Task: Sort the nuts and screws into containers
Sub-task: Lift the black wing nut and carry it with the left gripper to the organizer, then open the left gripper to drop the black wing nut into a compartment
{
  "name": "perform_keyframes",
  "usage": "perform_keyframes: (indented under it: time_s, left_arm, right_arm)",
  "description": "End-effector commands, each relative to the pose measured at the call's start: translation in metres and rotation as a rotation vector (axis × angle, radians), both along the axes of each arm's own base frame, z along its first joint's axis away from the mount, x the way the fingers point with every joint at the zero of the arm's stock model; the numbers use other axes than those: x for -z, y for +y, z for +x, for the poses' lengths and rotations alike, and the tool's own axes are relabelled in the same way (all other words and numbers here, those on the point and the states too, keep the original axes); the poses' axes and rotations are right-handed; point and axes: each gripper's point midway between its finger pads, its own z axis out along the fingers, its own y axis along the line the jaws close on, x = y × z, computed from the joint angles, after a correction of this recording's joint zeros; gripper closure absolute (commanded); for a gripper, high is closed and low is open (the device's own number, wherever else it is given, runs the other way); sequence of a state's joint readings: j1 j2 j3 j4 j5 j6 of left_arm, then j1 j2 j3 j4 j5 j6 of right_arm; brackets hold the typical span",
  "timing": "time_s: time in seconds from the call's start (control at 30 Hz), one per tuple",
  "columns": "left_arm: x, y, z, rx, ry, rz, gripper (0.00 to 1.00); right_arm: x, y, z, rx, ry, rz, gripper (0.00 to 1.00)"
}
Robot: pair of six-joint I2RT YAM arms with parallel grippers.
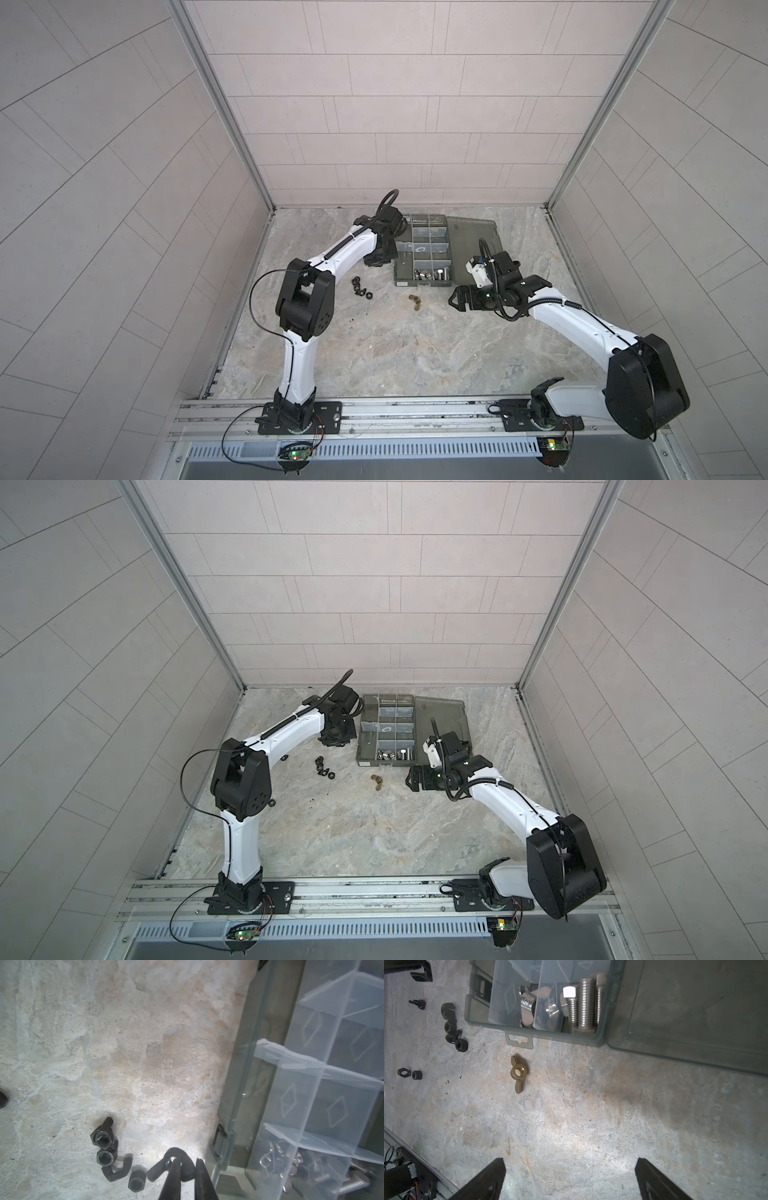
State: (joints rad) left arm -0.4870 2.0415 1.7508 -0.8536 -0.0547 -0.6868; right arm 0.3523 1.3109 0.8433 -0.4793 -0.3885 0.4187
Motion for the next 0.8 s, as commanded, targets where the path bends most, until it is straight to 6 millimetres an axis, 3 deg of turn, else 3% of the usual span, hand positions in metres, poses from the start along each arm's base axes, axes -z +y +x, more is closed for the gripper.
perform_keyframes:
  time_s: [0.0,0.1,0.43,0.77]
  left_arm:
    - [-0.028,-0.010,-0.002,0.017,-0.047,-0.003,0.90]
    - [-0.031,-0.026,-0.002,0.040,-0.063,-0.013,0.90]
    - [-0.016,-0.073,-0.002,0.104,-0.042,-0.043,0.90]
    - [0.000,-0.077,-0.003,0.107,-0.016,-0.024,0.90]
  right_arm:
    - [-0.013,-0.002,0.002,-0.002,-0.031,-0.004,0.01]
    - [-0.016,-0.003,0.001,-0.002,-0.036,-0.005,0.01]
    - [-0.019,-0.007,-0.005,-0.004,-0.051,-0.018,0.01]
    - [-0.022,-0.011,-0.005,0.015,-0.073,-0.025,0.01]
